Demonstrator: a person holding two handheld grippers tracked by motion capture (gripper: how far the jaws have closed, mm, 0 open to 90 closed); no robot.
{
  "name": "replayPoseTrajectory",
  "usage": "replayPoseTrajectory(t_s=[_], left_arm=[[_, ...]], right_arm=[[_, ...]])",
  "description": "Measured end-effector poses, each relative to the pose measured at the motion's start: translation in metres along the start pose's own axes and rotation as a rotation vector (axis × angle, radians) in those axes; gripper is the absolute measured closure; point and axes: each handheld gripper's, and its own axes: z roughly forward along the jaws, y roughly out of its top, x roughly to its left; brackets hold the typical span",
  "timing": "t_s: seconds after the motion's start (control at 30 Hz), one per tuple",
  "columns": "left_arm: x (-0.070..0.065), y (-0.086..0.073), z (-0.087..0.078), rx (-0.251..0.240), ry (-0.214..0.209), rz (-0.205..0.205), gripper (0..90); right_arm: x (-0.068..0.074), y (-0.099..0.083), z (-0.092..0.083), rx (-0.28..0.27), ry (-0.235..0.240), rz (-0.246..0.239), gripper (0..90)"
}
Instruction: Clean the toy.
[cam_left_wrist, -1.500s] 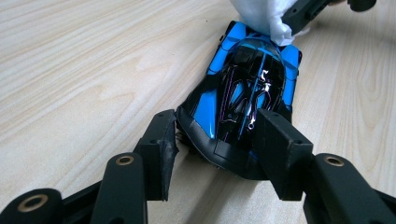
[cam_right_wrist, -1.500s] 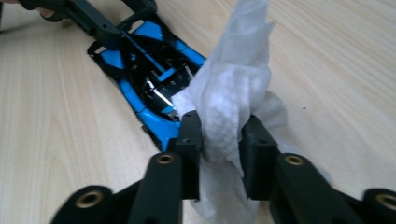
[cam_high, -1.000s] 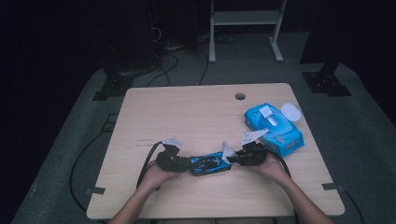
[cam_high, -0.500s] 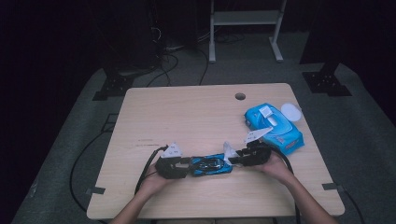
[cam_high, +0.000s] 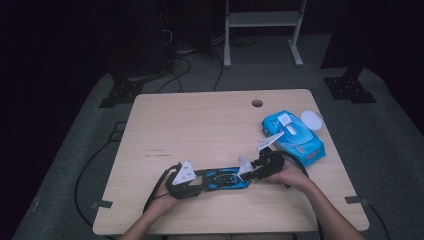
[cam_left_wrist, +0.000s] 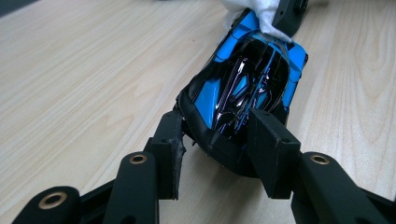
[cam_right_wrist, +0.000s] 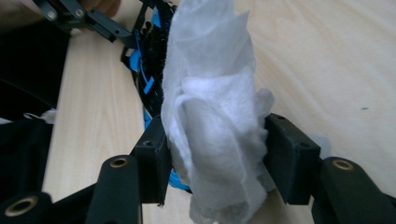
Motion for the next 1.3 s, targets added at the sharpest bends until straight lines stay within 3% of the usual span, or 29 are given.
replayPoseTrajectory(t_s=[0.17,0.23,0.3,0.37,0.47,0.53,0.63,0.73,0.87,1.13,1.3], left_arm=[[0.002,-0.001,0.000,0.001,-0.018,-0.012,55.4],[0.008,0.001,0.003,0.028,-0.047,-0.074,42.7],[0.015,0.002,0.006,0.045,-0.080,-0.120,36.8],[0.021,0.003,0.010,0.073,-0.128,-0.158,32.2],[0.026,0.004,0.016,0.071,-0.192,-0.168,32.2],[0.025,0.005,0.018,0.045,-0.198,-0.124,36.8],[0.023,0.008,0.020,0.055,-0.121,-0.054,45.1],[0.023,0.014,0.025,0.084,-0.030,0.024,45.5],[0.024,0.016,0.031,0.068,-0.024,0.028,44.1],[0.020,0.019,0.026,0.009,-0.098,-0.009,41.5],[0.021,0.019,0.027,0.016,-0.099,-0.017,44.4]], right_arm=[[0.000,0.000,0.005,0.008,0.024,-0.004,46.5],[0.001,-0.001,0.004,0.001,0.031,-0.011,50.0],[0.004,-0.001,0.002,-0.018,0.034,-0.043,53.0],[0.009,0.000,0.000,-0.018,0.008,-0.089,53.7],[0.016,0.001,0.000,-0.022,-0.034,-0.162,54.3],[0.020,0.003,-0.001,-0.026,-0.074,-0.201,54.5],[0.022,0.006,-0.003,-0.058,-0.156,-0.220,57.0],[0.022,0.008,-0.004,-0.077,-0.231,-0.218,57.3],[0.024,0.009,-0.005,-0.077,-0.306,-0.237,56.9],[0.033,0.006,-0.013,-0.040,-0.335,-0.248,50.6],[0.039,0.000,-0.023,-0.068,-0.362,-0.226,53.4]])
